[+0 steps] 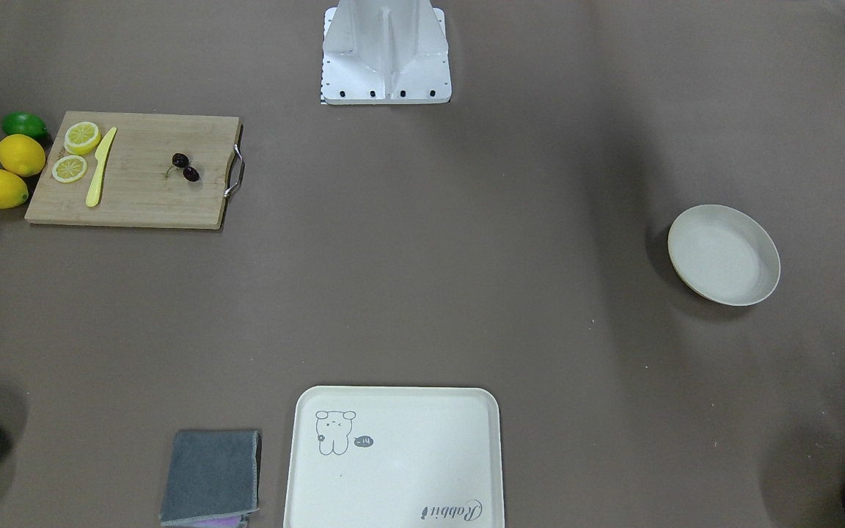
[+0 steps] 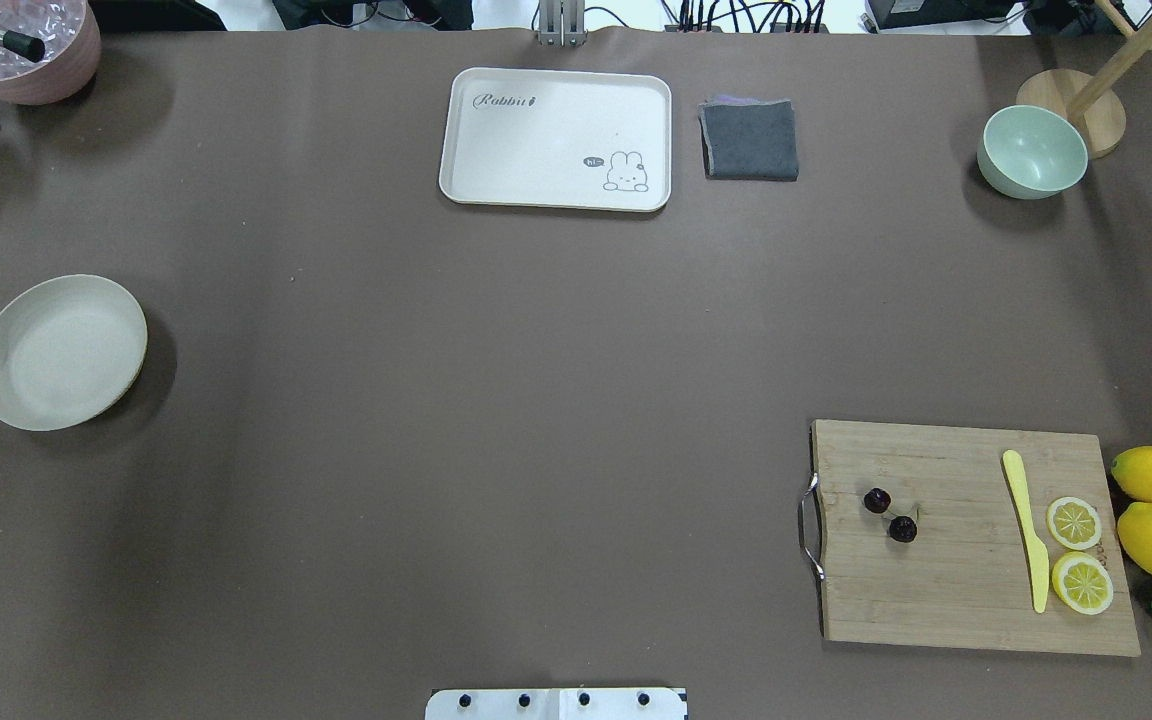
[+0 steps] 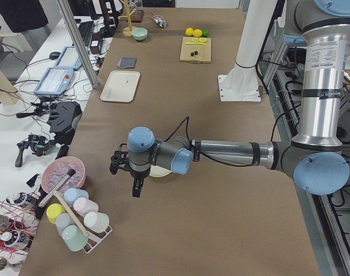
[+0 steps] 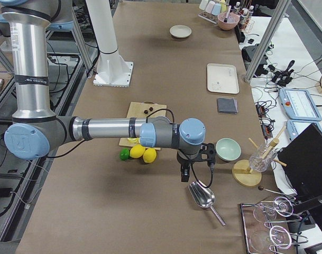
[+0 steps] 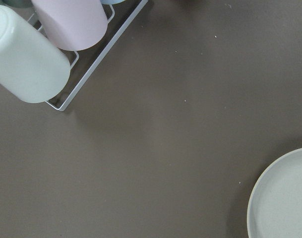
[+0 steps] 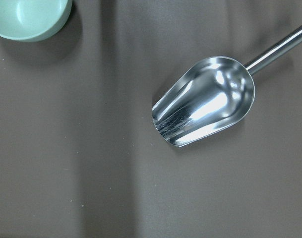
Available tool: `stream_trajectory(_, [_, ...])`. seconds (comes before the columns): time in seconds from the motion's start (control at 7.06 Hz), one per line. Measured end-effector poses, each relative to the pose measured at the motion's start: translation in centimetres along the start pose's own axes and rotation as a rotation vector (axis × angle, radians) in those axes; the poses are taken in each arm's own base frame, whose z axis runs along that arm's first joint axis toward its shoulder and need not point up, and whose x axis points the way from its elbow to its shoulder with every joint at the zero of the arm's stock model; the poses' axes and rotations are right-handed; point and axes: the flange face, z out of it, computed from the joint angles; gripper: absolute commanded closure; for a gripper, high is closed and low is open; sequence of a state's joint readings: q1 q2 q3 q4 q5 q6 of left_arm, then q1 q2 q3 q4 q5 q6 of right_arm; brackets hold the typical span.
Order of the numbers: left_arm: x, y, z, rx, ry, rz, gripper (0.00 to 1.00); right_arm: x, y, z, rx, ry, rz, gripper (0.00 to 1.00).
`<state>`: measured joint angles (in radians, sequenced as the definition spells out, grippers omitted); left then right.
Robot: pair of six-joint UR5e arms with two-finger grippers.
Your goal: Place red cherry on plate
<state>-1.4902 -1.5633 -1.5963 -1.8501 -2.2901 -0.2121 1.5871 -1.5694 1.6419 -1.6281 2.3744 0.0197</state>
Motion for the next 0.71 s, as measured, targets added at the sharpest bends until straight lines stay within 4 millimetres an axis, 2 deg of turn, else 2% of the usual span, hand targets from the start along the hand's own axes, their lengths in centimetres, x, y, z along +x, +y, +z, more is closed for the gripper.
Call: stream_trajectory(0.71, [-0.48,0.53,-0.11,0.0,-0.002,-0.01,0.02,0.1,0.51,0.15,-0.001,0.0,-0.006,0.0])
